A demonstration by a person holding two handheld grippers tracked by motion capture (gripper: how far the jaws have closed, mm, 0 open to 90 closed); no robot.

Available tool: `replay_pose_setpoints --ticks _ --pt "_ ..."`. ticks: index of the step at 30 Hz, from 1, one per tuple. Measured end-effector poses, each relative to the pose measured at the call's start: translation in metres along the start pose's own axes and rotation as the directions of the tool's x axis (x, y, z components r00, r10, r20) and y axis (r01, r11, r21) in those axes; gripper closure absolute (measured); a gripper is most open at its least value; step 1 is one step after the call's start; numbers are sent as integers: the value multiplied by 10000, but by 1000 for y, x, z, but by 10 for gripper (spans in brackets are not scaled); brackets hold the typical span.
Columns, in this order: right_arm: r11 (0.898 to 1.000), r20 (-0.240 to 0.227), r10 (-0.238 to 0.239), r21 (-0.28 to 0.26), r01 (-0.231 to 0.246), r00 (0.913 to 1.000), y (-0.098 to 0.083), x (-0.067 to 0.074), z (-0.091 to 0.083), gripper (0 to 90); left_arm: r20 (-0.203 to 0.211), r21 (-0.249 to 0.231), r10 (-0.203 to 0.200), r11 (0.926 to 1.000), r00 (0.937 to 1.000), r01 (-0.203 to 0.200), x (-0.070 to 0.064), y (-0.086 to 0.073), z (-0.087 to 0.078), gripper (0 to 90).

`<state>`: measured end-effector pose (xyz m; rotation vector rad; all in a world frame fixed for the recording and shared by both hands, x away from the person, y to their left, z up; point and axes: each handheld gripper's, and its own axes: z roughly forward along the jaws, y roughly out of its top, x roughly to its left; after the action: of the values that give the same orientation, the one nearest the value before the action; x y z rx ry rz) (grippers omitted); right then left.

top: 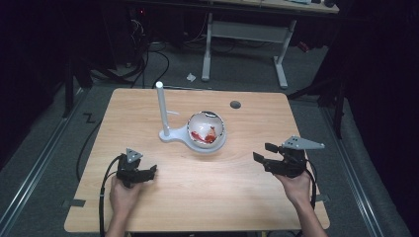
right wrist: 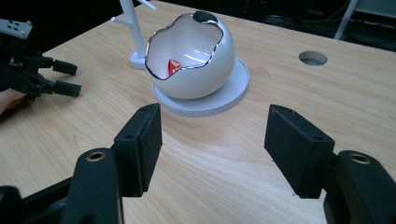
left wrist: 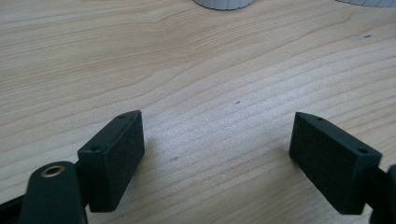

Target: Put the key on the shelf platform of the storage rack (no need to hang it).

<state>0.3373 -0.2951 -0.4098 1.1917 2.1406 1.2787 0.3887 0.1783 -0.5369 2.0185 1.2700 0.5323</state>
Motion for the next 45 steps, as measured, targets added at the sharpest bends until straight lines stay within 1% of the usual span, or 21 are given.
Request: replay_pose_setpoints --ticks 1,4,11,12,13,16,22,25,30,31,35,41,45 --pt "10000 0 0 0 0 10000 0 0 0 370 0 0 0 10000 10000 0 0 0 0 184" --pt "9999 -72 135 62 -135 9999 -8 0 5 370 -2 0 1 10000 10000 -1 0 0 0 184" --pt "9996 11 222 158 -222 9998 -19 0 14 373 -4 -1 2 10000 10000 -2 0 0 0 184" --pt "9996 11 222 158 -222 9998 -19 0 14 373 -4 -1 2 10000 10000 -2 0 0 0 184" --pt "9993 4 289 228 -289 9996 -21 0 18 373 -15 -15 -1 10000 10000 1 0 0 0 184" --pt "9994 104 226 264 -229 9997 -24 0 22 375 -14 -13 2 10000 10000 -2 0 0 0 184" --pt "9983 68 402 424 -405 9992 -32 1 32 376 -16 -12 3 10000 10000 -3 0 0 0 184" --pt "9982 123 401 449 -406 9991 -35 0 35 377 -5 1 4 10000 10000 -4 0 0 0 184" --pt "9968 177 591 524 -599 9981 -41 -2 39 381 -3 -10 16 10000 10000 -16 0 0 0 182" --pt "9962 201 602 615 -613 9980 -42 -2 40 381 -4 -9 15 10000 10000 -15 0 0 0 182" --pt "9957 329 605 682 -626 9976 -44 -4 43 385 -3 -8 13 10000 10000 -13 0 0 0 182" --pt "9930 492 853 771 -890 9951 -51 -9 49 388 -3 -11 12 10000 10000 -12 0 0 0 183" --pt "9917 685 887 874 -946 9937 -55 -12 53 390 -1 -11 10 10000 10000 -10 0 0 0 183"
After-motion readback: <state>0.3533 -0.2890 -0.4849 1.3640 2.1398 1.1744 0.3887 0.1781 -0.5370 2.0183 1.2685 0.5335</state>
